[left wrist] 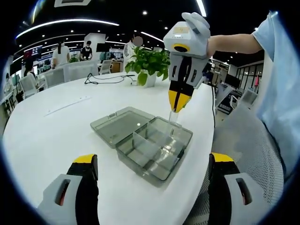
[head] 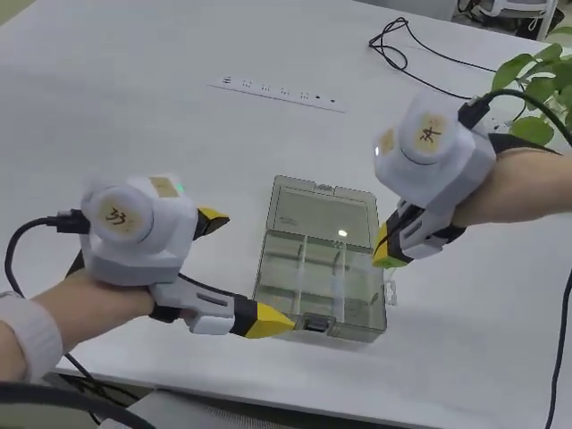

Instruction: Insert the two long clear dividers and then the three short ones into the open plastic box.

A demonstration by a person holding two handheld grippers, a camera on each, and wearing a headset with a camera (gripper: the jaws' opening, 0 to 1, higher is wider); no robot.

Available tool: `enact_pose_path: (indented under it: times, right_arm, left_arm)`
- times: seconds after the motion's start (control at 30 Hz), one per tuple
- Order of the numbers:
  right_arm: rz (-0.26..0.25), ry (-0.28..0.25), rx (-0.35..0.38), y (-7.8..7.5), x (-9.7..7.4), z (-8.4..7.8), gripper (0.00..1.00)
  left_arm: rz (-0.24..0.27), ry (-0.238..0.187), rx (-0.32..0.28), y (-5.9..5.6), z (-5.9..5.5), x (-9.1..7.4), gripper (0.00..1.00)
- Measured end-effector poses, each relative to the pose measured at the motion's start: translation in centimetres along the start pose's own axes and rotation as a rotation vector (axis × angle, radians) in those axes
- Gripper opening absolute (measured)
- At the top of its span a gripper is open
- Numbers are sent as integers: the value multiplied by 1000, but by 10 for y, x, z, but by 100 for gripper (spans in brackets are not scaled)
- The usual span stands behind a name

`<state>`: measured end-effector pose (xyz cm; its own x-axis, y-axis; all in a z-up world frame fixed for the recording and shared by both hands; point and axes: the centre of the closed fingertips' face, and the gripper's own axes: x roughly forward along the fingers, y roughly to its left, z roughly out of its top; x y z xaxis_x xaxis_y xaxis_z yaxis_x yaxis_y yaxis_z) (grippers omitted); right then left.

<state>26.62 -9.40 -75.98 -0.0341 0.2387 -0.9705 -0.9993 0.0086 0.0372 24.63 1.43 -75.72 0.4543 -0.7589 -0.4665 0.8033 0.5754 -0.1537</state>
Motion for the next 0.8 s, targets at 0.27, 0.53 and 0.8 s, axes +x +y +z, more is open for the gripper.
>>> enact_pose_path:
  times: [0.27, 0.53, 0.8]
  right_arm:
    - [17, 13, 0, 3, 0, -1, 2]
    - [24, 14, 2, 4, 0, -3, 2]
    - [30, 21, 0, 3, 1, -8, 2]
  left_arm:
    - [-5, 7, -12, -2, -1, 0, 100]
    - [-16, 2, -12, -5, 1, 3, 99]
    - [-20, -1, -15, -6, 1, 4, 98]
